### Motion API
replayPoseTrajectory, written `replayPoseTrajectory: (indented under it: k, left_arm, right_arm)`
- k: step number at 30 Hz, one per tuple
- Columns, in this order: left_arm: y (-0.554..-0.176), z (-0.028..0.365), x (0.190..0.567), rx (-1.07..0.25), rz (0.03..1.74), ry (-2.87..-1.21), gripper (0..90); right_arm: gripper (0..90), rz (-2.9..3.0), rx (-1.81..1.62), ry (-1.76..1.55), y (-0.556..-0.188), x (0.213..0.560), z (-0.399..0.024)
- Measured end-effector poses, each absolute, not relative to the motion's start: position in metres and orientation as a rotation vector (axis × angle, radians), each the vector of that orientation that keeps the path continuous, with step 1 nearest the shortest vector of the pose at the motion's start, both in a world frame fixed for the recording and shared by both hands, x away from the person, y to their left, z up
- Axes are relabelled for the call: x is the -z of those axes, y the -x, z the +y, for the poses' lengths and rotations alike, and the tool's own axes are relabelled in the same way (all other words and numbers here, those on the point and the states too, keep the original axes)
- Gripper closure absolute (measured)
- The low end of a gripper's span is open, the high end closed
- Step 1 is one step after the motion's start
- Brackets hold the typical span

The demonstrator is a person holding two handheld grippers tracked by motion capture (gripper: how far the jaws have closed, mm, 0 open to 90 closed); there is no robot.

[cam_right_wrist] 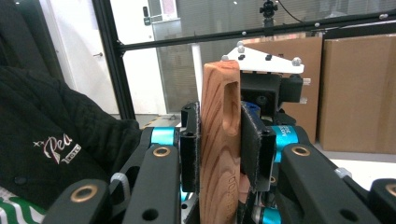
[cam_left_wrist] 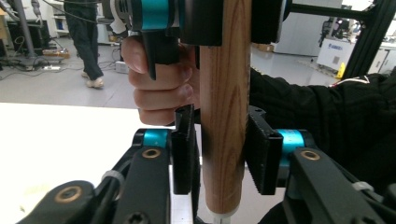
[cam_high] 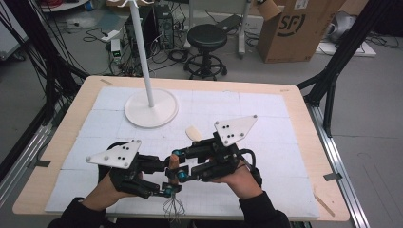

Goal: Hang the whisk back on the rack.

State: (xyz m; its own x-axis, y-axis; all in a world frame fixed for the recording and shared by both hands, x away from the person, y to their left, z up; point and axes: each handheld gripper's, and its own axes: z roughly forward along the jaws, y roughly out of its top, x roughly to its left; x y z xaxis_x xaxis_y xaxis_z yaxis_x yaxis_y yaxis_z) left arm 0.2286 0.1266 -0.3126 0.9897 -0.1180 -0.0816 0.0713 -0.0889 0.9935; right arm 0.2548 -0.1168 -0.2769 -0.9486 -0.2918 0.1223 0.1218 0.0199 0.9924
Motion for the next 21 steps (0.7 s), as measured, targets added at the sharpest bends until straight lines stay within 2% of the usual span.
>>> replayPoseTrajectory:
  k: [11,14,18,21]
  left_arm:
    - [-0.228,0.124,0.313,0.069,0.053,-1.666,71.1]
    - [-0.230,0.124,0.312,0.022,0.113,-1.680,71.2]
    - [-0.229,0.123,0.311,-0.050,0.193,-1.688,71.3]
    - [-0.229,0.122,0.311,-0.113,0.252,-1.699,71.3]
  right_arm:
    - [70.5,-2.043,2.063,-0.069,-0.252,0.279,-0.124]
    - [58.8,-2.077,2.126,0.033,-0.251,0.278,-0.130]
    - [51.0,-2.197,2.202,0.192,-0.245,0.274,-0.139]
    - [50.0,-2.265,2.228,0.278,-0.240,0.271,-0.141]
